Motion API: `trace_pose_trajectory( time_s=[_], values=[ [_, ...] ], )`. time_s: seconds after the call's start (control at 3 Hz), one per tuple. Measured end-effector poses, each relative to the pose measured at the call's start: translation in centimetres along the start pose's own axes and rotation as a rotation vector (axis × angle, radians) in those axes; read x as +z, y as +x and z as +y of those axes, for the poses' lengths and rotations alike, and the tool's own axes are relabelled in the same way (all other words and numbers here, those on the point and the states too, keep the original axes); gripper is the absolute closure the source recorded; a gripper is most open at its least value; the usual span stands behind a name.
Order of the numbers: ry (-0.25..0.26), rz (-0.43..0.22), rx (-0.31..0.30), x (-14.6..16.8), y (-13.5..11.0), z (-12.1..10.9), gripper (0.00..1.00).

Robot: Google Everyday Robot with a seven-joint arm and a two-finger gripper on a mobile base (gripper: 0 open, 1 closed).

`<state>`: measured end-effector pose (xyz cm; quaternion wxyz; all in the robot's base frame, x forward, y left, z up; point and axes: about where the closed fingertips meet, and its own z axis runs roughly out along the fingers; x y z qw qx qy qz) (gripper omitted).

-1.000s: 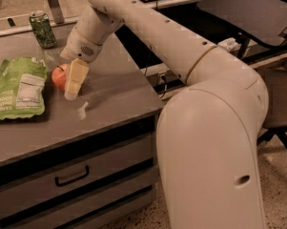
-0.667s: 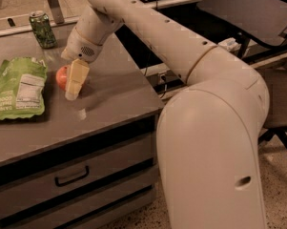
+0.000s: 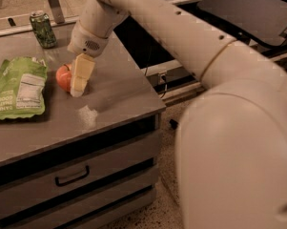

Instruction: Move apple near green rice chip bag

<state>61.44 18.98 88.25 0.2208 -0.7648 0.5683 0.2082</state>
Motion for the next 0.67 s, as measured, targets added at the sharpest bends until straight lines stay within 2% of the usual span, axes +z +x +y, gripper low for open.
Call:
trace_pose_trajectory(
  time_s=[0.33,0.67],
  values=[
    [0.073,0.016,0.031,-2.97,0.54,0.94,0.0],
    [0.072,0.016,0.031,-2.97,0.54,0.94,0.0]
  ],
)
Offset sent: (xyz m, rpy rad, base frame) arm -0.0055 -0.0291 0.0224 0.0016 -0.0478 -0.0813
